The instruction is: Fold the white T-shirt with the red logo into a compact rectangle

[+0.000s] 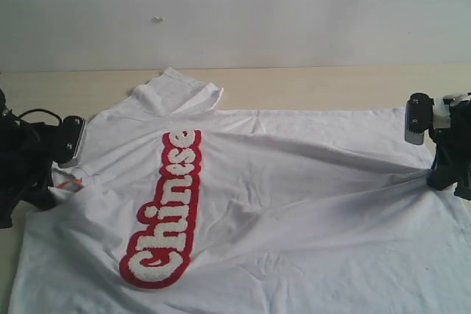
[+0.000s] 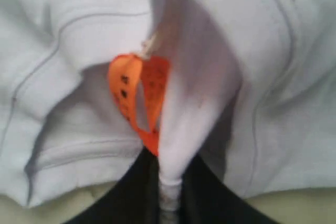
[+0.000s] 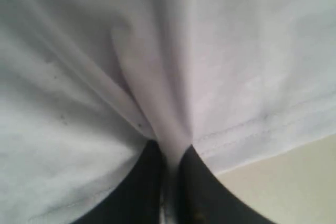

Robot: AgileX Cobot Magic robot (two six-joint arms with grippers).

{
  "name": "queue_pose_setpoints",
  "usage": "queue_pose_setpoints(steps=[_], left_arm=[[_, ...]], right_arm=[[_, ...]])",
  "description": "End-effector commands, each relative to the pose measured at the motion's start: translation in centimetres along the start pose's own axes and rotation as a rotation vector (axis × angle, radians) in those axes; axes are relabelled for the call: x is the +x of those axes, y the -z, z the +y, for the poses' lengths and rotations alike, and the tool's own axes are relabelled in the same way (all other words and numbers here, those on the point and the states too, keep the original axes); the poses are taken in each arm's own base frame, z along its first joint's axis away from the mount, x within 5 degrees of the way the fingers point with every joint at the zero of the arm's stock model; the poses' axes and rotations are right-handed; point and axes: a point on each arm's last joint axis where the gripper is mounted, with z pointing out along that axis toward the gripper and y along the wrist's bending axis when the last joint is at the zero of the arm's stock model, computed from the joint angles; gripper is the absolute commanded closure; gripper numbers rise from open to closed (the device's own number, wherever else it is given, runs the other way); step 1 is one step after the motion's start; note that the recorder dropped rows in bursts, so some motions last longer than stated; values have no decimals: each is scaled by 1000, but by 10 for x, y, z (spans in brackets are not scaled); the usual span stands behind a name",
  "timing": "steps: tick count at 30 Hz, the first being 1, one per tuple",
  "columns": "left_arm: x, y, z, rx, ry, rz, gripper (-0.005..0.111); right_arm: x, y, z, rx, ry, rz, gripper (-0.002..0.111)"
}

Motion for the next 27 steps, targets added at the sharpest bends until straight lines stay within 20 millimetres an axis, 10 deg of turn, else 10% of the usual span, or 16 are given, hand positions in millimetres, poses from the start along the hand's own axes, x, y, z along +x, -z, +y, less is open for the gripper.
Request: queue_pose_setpoints(steps=[1,13,27], left_arm=[[-3,37,10,-207,77,-28,106],[4,164,-3,-659,372,-185,106],[17,271,-69,-956,613,-390,107]], right_arm=[[-4,31,4,59,3,-33,108],[-21,149,34,289,-32,-244,108],[-24,257,102,497,-157,-512,108]])
